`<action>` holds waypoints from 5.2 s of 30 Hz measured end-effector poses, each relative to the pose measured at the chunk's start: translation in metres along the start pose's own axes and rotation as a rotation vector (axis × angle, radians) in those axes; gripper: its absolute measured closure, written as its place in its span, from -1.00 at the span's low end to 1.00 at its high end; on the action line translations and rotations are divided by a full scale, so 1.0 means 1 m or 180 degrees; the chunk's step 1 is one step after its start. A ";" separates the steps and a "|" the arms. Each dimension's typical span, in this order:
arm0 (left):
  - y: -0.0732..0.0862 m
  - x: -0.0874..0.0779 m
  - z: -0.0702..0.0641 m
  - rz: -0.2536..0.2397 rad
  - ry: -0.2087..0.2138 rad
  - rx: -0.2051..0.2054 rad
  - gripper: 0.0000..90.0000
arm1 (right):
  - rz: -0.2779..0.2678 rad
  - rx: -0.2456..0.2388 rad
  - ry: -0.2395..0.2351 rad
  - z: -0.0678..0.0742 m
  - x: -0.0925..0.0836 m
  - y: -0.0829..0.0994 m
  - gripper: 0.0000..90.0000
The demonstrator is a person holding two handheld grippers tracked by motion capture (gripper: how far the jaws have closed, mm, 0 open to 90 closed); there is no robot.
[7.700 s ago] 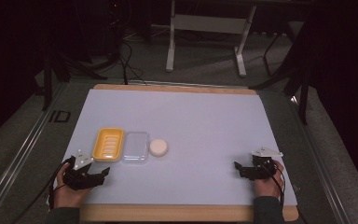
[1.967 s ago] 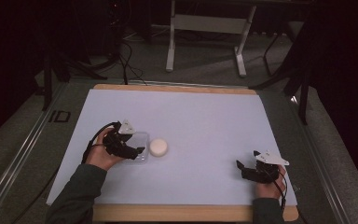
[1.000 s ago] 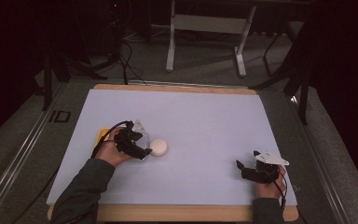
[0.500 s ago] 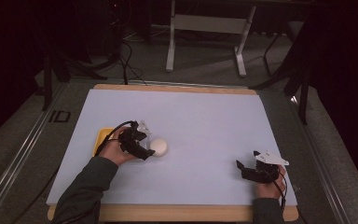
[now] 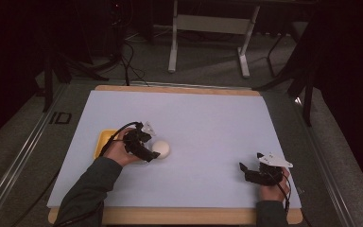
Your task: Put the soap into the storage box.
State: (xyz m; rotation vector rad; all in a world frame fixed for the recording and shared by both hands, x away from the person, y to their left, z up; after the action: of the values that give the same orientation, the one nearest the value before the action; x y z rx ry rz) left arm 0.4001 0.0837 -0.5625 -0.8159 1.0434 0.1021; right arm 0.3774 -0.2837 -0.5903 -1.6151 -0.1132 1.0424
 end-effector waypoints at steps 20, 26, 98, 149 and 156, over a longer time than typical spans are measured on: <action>-0.005 0.015 -0.010 0.0064 0.0158 0.0046 -0.65 | -0.0001 -0.0002 -0.0007 0.000 0.000 0.000 -0.63; -0.007 0.021 -0.009 0.0088 0.0153 0.0049 -0.65 | 0.0000 -0.0006 -0.0008 0.000 0.000 0.000 -0.63; -0.009 0.050 -0.017 0.0736 0.0147 0.0484 -0.44 | 0.0029 -0.0008 -0.0029 0.000 0.001 0.000 -0.63; -0.005 0.005 0.011 0.0634 0.0023 0.0421 -0.44 | 0.0021 -0.0002 -0.0024 0.000 0.000 0.000 -0.63; 0.001 -0.001 0.017 0.0659 -0.0013 0.0396 -0.44 | 0.0009 0.0001 -0.0023 0.000 0.000 0.000 -0.63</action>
State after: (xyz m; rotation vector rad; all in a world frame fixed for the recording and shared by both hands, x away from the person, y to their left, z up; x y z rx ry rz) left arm 0.4115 0.0958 -0.5580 -0.5935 1.1170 0.2123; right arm 0.3773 -0.2835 -0.5905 -1.6118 -0.1154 1.0504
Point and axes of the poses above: each handheld gripper's, and its own axes: x roughly forward along the jaws, y roughly out of its underside, z roughly to its left, the point moved 10 cm from there along x, roughly forward along the jaws, and after that the axes turned 15 degrees about -y, right-handed, at the moved point
